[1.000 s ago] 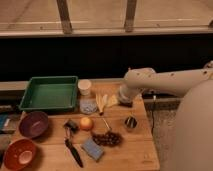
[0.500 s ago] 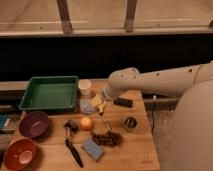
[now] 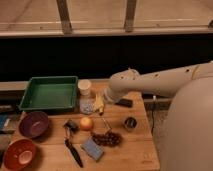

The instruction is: Wipe tray with towel

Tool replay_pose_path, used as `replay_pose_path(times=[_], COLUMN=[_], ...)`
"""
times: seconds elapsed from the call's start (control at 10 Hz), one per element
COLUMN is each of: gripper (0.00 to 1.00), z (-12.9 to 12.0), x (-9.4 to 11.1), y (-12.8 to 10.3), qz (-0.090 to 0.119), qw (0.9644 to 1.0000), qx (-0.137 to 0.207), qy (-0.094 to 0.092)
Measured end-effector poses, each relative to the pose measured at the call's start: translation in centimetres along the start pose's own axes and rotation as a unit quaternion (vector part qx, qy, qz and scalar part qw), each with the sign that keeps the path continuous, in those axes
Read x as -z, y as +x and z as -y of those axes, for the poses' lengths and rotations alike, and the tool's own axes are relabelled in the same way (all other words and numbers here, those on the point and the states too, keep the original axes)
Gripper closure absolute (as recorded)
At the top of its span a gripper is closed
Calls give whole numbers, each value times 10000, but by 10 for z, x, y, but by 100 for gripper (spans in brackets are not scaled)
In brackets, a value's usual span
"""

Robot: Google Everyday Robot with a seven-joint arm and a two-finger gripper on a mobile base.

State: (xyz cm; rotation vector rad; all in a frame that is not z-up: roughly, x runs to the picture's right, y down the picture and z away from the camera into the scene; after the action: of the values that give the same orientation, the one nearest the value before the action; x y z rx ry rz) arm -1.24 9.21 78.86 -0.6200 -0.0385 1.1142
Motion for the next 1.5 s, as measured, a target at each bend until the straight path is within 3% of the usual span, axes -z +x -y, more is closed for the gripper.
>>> replay_pose_path(times=[0.3, 0.5, 0.9, 1.1, 1.5], gripper=[22, 22, 22, 22, 22], z=[-21, -36, -50, -54, -54], x=[-33, -49, -96, -103, -103], y=[-14, -29, -49, -55, -55], qz=[-347, -457, -697, -692, -701], qw=[9992, 9983, 9944, 9939, 9939], qx=[176, 356, 708, 708, 699], qy=[-30, -82, -364, -481, -485])
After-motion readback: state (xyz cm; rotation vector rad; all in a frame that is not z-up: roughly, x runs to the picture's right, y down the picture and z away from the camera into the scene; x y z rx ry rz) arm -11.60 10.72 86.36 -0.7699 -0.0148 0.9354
